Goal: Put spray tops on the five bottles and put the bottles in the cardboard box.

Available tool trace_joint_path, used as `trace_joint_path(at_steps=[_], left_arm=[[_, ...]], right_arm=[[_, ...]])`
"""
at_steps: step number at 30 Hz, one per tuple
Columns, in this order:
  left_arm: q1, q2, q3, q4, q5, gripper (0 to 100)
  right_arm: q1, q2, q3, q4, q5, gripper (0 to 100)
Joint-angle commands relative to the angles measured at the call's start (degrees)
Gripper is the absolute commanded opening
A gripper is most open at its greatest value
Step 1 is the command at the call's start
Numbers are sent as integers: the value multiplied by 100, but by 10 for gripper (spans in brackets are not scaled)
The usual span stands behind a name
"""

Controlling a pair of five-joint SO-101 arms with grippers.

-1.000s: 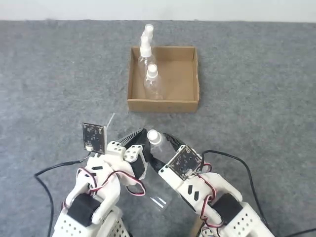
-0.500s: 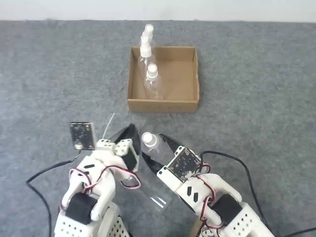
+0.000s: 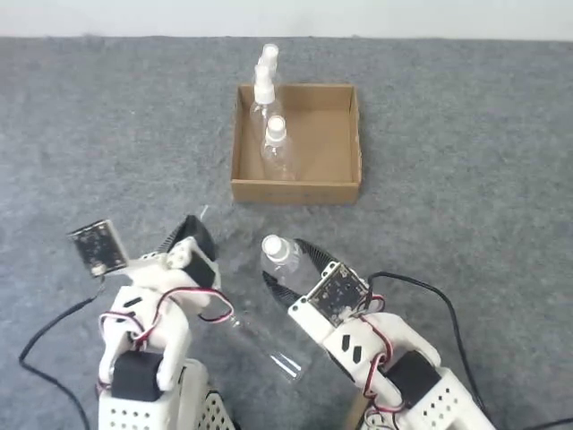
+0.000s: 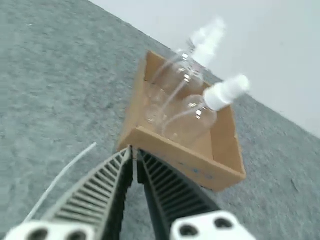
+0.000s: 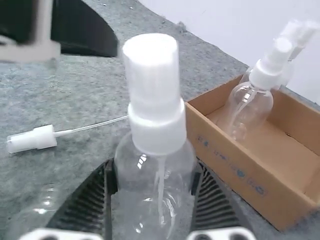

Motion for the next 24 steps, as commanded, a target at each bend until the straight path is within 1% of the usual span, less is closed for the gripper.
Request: trace_joint_path(at_steps=[1, 5, 10, 14, 17, 20, 24], left_arm=[[-202, -88, -374, -132, 176, 12], [-202, -88, -84, -475, 176, 12], [-211, -88, 251, -897, 167, 12], [-211, -88, 365, -941, 158, 12], [-211, -88, 365, -932, 149, 12], [-211, -88, 409, -941, 149, 12], [-211, -88, 444, -941, 149, 12]], right_arm=[[444, -13, -193, 48, -18, 6], [708, -13, -580, 470, -26, 6], [725, 40, -1248, 884, -18, 6], [725, 48, -1908, 1147, 35, 6], [725, 57, -2268, 1200, 378, 6], [725, 101, -2567, 1174, 536, 6], [725, 681, -3130, 1147, 571, 6]])
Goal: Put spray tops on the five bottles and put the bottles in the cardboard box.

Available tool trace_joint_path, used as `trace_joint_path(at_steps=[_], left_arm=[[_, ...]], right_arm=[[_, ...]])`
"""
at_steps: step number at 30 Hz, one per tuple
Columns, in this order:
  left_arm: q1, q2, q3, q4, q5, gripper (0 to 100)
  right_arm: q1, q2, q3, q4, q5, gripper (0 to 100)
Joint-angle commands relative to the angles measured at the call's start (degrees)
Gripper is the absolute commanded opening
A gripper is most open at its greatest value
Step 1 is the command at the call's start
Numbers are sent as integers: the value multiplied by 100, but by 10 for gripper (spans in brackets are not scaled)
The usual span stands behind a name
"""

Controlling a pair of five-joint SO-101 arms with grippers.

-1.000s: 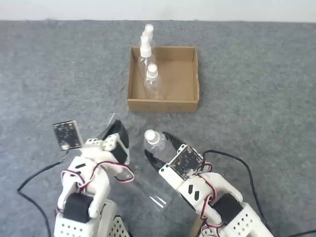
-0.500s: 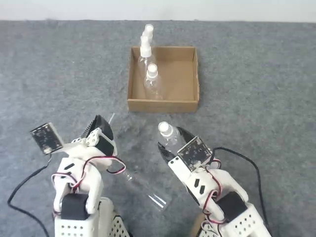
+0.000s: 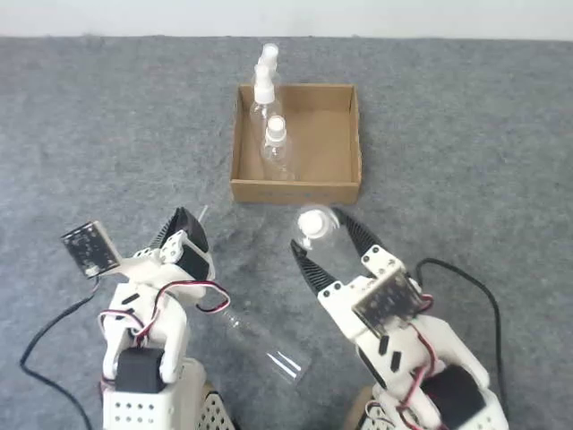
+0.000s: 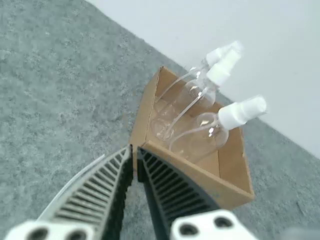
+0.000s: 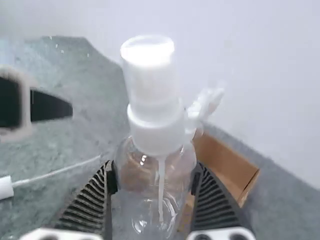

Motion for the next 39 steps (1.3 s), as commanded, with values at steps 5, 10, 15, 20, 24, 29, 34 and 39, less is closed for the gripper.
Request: trace_joint_path(at_steps=[5, 10, 15, 20, 24, 29, 34, 39], left_arm=[[-26, -88, -66, -193, 53, 12], [-26, -88, -57, -193, 53, 12], [-26, -88, -57, -193, 53, 12], [-35, -88, -57, -185, 53, 12], [-35, -88, -57, -167, 53, 12], [-35, -88, -57, -167, 53, 12], [-35, -88, -57, -158, 44, 12], [-35, -88, -57, -158, 44, 12]], right_arm=[[101, 1798, -1705, -101, 97, 6], [690, 2897, -2409, -602, 79, 6], [1015, 3846, -2655, -1182, 79, 6], [1182, 4629, -2690, -2114, 79, 6], [1297, 5253, -2699, -2870, 70, 6], [1367, 6009, -2708, -3705, 70, 6], [1534, 6774, -3156, -4127, -62, 6], [1815, 7723, -4097, -4154, -695, 6]])
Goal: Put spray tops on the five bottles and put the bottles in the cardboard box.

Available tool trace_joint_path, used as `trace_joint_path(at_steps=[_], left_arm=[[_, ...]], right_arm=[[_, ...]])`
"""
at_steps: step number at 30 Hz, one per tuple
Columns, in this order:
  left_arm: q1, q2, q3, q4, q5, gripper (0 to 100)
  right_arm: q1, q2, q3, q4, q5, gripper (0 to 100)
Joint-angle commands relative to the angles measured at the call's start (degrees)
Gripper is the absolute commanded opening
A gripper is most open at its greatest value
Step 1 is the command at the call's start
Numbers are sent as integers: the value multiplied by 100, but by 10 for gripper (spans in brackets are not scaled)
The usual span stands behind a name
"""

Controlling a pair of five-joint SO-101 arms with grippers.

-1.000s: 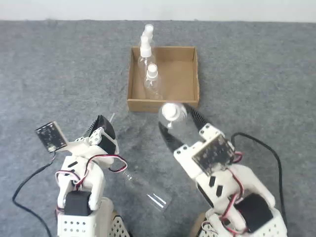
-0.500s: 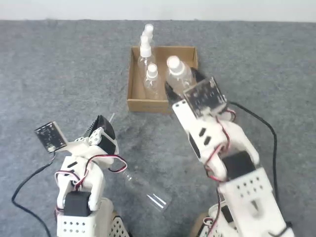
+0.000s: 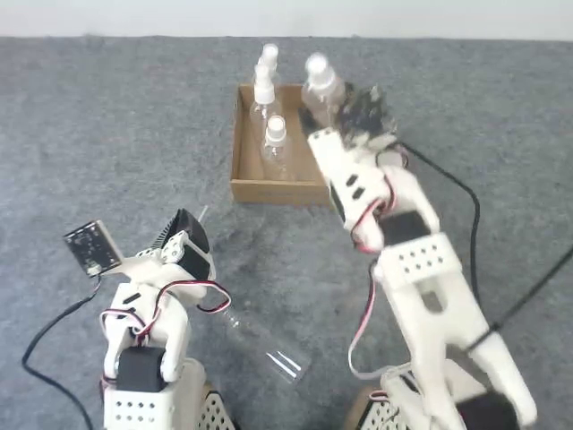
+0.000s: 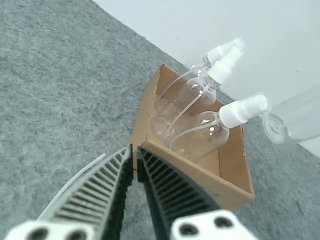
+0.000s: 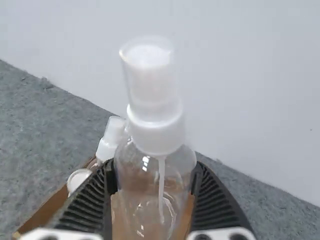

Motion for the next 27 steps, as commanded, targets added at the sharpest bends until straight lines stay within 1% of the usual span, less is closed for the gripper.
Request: trace_joint_path(at_steps=[1, 4, 8, 16, 22, 27], left_arm=[[-35, -88, -75, -158, 44, 12], [-53, -88, -75, -158, 44, 12], [-352, -88, -75, -193, 44, 12], [-396, -88, -75, -193, 44, 12], [-396, -88, -75, -193, 44, 12], [-387, -88, -75, -193, 44, 12]], right_arm=[[242, 444, -1029, -163, -360, 6], [295, 1068, -1512, -163, -422, 6], [347, 1877, -2110, -163, -422, 6], [374, 3398, -3358, -163, -422, 6], [787, 3837, -3666, -163, -422, 6], [822, 4154, -3684, -171, -422, 7]])
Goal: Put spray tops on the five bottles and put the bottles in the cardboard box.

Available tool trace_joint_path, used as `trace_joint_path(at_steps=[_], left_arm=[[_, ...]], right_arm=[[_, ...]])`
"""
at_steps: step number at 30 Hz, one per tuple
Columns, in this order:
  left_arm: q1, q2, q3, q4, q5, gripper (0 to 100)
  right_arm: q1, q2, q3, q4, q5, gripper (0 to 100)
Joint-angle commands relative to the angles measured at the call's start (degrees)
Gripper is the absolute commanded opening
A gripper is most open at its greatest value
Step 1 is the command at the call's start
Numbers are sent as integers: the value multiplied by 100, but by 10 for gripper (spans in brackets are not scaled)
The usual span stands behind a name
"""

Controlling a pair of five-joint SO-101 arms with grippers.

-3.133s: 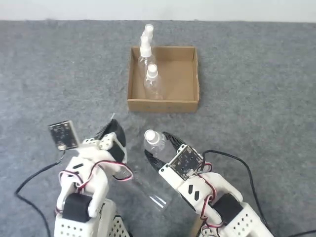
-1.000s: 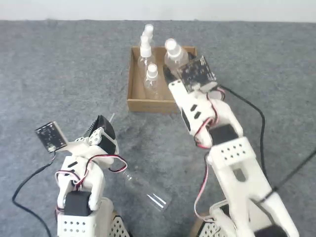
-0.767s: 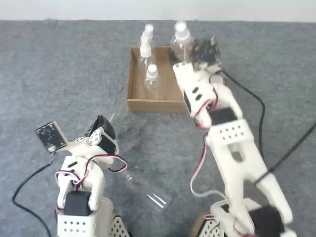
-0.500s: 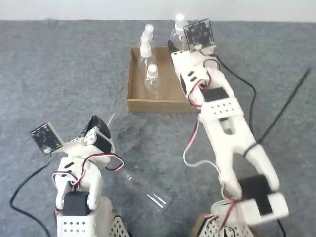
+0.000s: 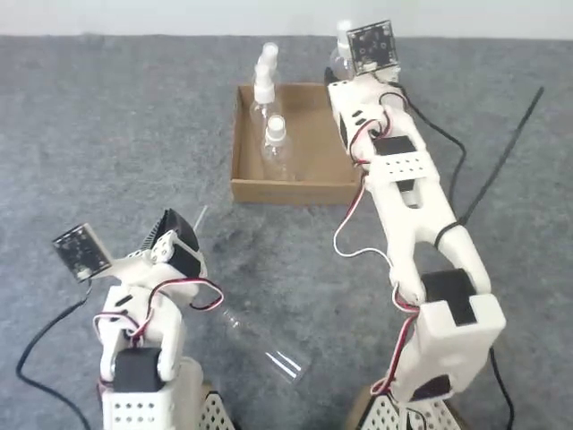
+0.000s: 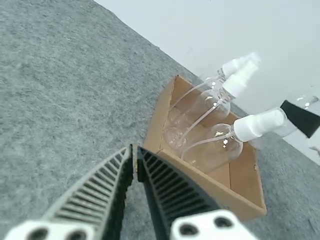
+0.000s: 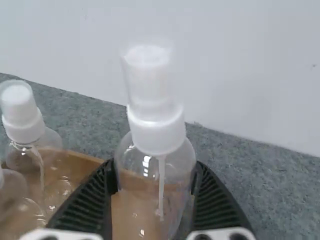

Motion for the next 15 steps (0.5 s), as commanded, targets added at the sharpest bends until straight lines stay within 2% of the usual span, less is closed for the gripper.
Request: trace_joint_path(at_steps=[1, 7, 15], left_arm=[[-9, -88, -75, -193, 44, 12], [-18, -88, -66, -193, 44, 12], [-18, -88, -66, -193, 44, 12]], right_arm=[[48, 40, -457, -224, -79, 7], [31, 690, -457, -1138, -79, 7], [-48, 1244, -457, -1279, -79, 7]])
